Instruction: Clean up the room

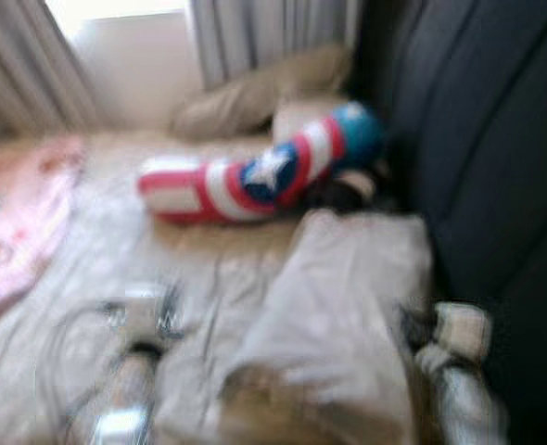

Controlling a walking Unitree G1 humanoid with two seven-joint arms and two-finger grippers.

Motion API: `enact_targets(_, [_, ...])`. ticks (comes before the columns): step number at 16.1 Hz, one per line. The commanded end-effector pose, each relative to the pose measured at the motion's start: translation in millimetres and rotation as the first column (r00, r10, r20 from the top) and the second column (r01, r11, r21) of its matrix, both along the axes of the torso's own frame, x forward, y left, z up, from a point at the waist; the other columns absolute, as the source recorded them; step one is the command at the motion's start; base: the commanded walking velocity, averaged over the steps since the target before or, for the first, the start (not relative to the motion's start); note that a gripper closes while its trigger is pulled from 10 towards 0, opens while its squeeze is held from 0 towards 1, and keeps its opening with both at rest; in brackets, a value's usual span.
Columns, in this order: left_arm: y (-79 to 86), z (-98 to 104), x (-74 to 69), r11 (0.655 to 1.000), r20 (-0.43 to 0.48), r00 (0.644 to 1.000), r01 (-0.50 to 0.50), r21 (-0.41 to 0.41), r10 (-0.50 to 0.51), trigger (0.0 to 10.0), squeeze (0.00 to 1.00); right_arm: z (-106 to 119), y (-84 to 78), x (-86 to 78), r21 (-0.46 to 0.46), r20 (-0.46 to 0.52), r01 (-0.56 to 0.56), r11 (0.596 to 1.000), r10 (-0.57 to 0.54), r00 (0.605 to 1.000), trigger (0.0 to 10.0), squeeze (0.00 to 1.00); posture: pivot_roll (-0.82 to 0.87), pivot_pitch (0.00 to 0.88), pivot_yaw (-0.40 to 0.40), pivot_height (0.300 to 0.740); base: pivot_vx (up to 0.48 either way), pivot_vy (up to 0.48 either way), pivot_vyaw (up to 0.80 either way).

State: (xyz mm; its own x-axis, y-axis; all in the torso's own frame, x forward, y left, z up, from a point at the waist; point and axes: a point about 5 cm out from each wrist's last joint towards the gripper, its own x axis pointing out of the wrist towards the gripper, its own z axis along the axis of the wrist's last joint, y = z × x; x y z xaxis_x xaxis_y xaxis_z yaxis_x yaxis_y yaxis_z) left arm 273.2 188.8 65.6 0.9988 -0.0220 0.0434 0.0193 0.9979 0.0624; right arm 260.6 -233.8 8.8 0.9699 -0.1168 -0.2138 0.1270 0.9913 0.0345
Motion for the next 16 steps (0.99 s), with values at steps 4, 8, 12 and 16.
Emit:
enact_targets(4, [19.7,-9.2,-12.7,0.998,-0.047,0.997,-0.057,0.023,0.058,10.0,0.0,-0.5,12.2,3.6,0.024,0.008,-0.012,1.0,0.011,1.0,10.0,0.0,0.0,0.0,0.018,0.74,0.0,0.0,0.0])
enact_targets(8, [19.1,-8.8,-12.5,0.998,-0.049,0.997,-0.056,0.023,0.057,10.0,0.0,-2.6,13.3,4.0,0.019,-0.021,-0.007,1.0,0.007,1.0,10.0,0.0,0.0,0.0,0.023,0.727,0.0,0.0,0.0])
enact_targets(12, [17.2,-7.7,-10.5,0.998,-0.046,0.998,-0.052,0.021,0.053,10.0,0.0,-1.7,12.9,5.1,0.011,-0.018,-0.008,1.0,0.008,1.0,10.0,0.0,0.0,0.0,0.022,0.693,0.0,0.0,0.0])
enact_targets(16, [17.6,-8.5,-11.1,0.998,-0.051,0.997,-0.057,0.02,0.058,10.0,0.0,-0.4,11.8,4.6,0.012,-0.004,0.006,1.0,-0.006,1.0,10.0,0.0,-0.01,0.0,0.023,0.693,0.0,0.0,0.0])
